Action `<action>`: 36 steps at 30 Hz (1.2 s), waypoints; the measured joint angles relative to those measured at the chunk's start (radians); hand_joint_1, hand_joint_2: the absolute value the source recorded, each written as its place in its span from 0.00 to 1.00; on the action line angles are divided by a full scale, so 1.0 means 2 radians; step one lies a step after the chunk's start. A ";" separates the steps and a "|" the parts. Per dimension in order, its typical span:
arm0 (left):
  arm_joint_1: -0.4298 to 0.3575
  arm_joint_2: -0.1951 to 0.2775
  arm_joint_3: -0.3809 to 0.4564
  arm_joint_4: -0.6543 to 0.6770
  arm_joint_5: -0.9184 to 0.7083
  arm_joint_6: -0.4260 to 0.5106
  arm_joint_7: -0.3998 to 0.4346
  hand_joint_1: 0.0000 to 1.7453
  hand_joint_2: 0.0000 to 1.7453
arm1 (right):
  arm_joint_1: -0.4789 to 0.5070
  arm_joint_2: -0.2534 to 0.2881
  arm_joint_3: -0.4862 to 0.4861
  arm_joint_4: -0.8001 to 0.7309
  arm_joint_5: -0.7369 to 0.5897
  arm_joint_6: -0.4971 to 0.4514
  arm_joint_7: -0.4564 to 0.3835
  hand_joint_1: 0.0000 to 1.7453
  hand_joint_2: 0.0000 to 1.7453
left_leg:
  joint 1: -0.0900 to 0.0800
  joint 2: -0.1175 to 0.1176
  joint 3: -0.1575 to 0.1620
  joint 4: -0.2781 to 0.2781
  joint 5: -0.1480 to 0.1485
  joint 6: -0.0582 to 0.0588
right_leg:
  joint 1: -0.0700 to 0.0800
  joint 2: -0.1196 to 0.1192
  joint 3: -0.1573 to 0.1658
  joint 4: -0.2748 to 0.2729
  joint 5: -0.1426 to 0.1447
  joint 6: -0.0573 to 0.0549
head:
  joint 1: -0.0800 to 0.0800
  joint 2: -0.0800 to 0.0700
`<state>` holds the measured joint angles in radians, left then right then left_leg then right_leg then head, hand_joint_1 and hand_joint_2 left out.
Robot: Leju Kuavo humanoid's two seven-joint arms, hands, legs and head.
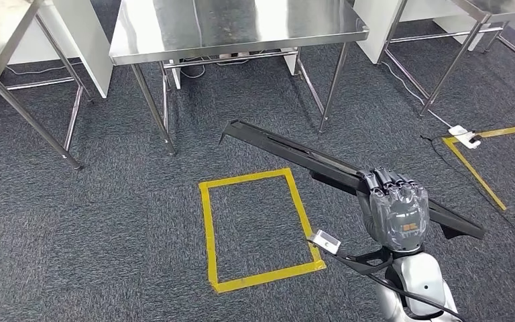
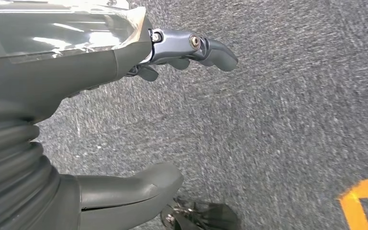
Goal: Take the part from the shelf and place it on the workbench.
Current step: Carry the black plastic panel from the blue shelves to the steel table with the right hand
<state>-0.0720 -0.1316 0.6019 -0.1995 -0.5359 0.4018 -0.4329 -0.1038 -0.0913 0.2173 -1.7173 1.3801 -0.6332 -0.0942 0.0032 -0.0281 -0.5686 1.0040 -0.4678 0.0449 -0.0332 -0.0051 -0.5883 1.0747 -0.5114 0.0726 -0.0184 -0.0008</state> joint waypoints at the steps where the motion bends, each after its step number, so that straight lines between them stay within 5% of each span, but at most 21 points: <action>1: 0.000 0.000 0.000 0.000 0.000 0.001 0.000 0.00 1.00 | 0.000 0.000 0.000 0.000 0.000 0.000 0.000 1.00 1.00 | 0.000 0.000 0.001 0.002 -0.002 -0.004 | 0.001 0.000 0.010 -0.020 0.006 -0.003 | 0.001 0.000; 3: 0.000 0.001 0.001 0.000 0.000 0.002 0.000 0.00 1.00 | 0.001 0.000 0.000 0.001 -0.001 0.000 0.000 1.00 1.00 | -0.001 -0.001 0.001 0.005 -0.003 -0.009 | 0.004 0.000 0.014 -0.028 0.006 -0.018 | 0.001 0.000; 6: 0.001 0.001 0.003 0.000 0.000 0.004 0.001 0.00 1.00 | 0.001 0.000 0.000 0.001 -0.001 0.000 0.000 1.00 1.00 | 0.001 0.004 -0.007 0.022 -0.008 -0.015 | 0.001 0.001 0.021 -0.028 0.009 -0.026 | -0.002 0.000; 9: 0.000 0.001 0.005 0.000 0.000 0.004 0.002 0.00 1.00 | 0.000 0.000 0.000 0.001 0.000 0.000 0.000 1.00 1.00 | 0.003 0.011 -0.060 0.110 -0.038 -0.023 | 0.003 0.000 0.027 -0.028 0.005 -0.034 | -0.003 0.000; 11: 0.001 0.001 0.005 0.000 0.000 0.004 0.003 0.00 1.00 | 0.000 0.000 0.000 0.002 0.000 0.000 0.000 1.00 1.00 | 0.003 0.012 -0.094 0.150 -0.048 -0.022 | 0.007 0.000 0.030 -0.028 0.001 -0.039 | -0.003 0.000; 12: 0.001 0.001 0.005 0.000 0.000 0.004 0.003 0.00 1.00 | 0.000 0.001 0.000 0.002 0.000 0.000 0.000 1.00 1.00 | 0.003 0.012 -0.098 0.144 -0.037 -0.020 | 0.009 0.001 0.034 -0.028 -0.002 -0.040 | -0.003 0.000; 14: 0.001 0.001 0.006 0.000 -0.001 0.005 0.003 0.00 1.00 | 0.000 0.001 0.000 0.002 0.000 0.000 0.000 1.00 1.00 | -0.001 0.012 -0.082 0.085 0.009 -0.008 | 0.013 0.001 0.042 -0.029 -0.008 -0.042 | -0.003 0.000; 15: 0.001 0.002 0.006 0.000 -0.001 0.005 0.003 0.00 1.00 | 0.000 0.002 0.000 0.003 0.000 0.000 0.000 1.00 1.00 | -0.004 0.013 -0.071 0.054 0.026 -0.001 | 0.014 0.001 0.046 -0.029 -0.012 -0.042 | -0.002 0.000; 17: 0.000 0.003 0.006 0.000 -0.002 0.005 0.003 0.00 1.00 | -0.001 0.003 0.000 0.003 0.000 -0.001 0.000 1.00 1.00 | -0.010 0.013 -0.056 0.019 0.036 0.011 | 0.015 0.001 0.049 -0.031 -0.016 -0.040 | 0.000 0.000; 21: 0.001 0.003 0.007 0.000 -0.003 0.005 0.003 0.00 1.00 | -0.002 0.005 0.000 0.003 0.002 -0.002 0.000 1.00 1.00 | -0.010 0.013 -0.038 -0.002 0.037 0.016 | 0.017 0.000 0.050 -0.031 -0.024 -0.032 | -0.002 0.000; 23: -0.001 0.002 0.007 0.000 -0.004 0.005 0.003 0.00 1.00 | -0.004 0.004 0.000 0.004 0.003 -0.002 0.000 1.00 1.00 | -0.006 0.013 -0.026 -0.014 0.039 0.015 | 0.016 0.001 0.030 0.011 -0.041 -0.031 | -0.001 0.000; 26: -0.003 0.001 0.007 0.000 -0.004 0.005 0.004 0.00 1.00 | -0.005 0.003 0.000 0.005 0.002 -0.002 0.000 1.00 1.00 | -0.005 0.011 -0.022 -0.015 0.033 0.012 | 0.010 0.002 -0.028 0.092 -0.062 -0.024 | -0.001 0.000; 28: -0.003 -0.001 0.007 0.000 -0.004 0.005 0.005 0.00 1.00 | -0.005 0.002 0.000 0.006 0.002 -0.002 0.000 1.00 1.00 | -0.003 0.008 -0.018 -0.011 0.027 0.008 | 0.005 0.002 -0.033 0.075 -0.041 -0.010 | -0.001 0.000; 30: -0.002 -0.001 0.007 0.000 -0.004 0.005 0.006 0.00 1.00 | -0.005 0.002 0.000 0.007 0.001 -0.002 0.000 1.00 1.00 | 0.001 0.006 -0.016 -0.004 0.019 0.000 | 0.000 0.001 -0.012 0.014 -0.005 0.003 | -0.001 0.000; 32: -0.003 -0.001 0.007 0.000 -0.004 0.005 0.007 0.00 1.00 | -0.006 0.002 0.000 0.008 0.001 -0.002 0.000 1.00 1.00 | 0.001 0.004 -0.016 0.006 0.010 -0.008 | -0.001 0.001 0.003 -0.020 0.014 0.000 | 0.001 0.000; 36: -0.002 -0.001 0.009 0.000 -0.005 0.005 0.008 0.00 1.00 | -0.006 0.001 0.000 0.008 0.000 -0.002 0.000 1.00 1.00 | 0.002 0.005 -0.019 0.015 0.002 -0.015 | 0.000 0.002 0.005 -0.019 0.014 -0.018 | 0.000 0.000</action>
<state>-0.0767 -0.1331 0.6208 -0.1995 -0.5459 0.4116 -0.4174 -0.1151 -0.0885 0.2173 -1.7015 1.3793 -0.6378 -0.0952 0.0076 -0.0181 -0.6065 1.0343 -0.4630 0.0148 -0.0325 -0.0019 -0.5776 1.0361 -0.4833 0.0361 -0.0189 -0.0007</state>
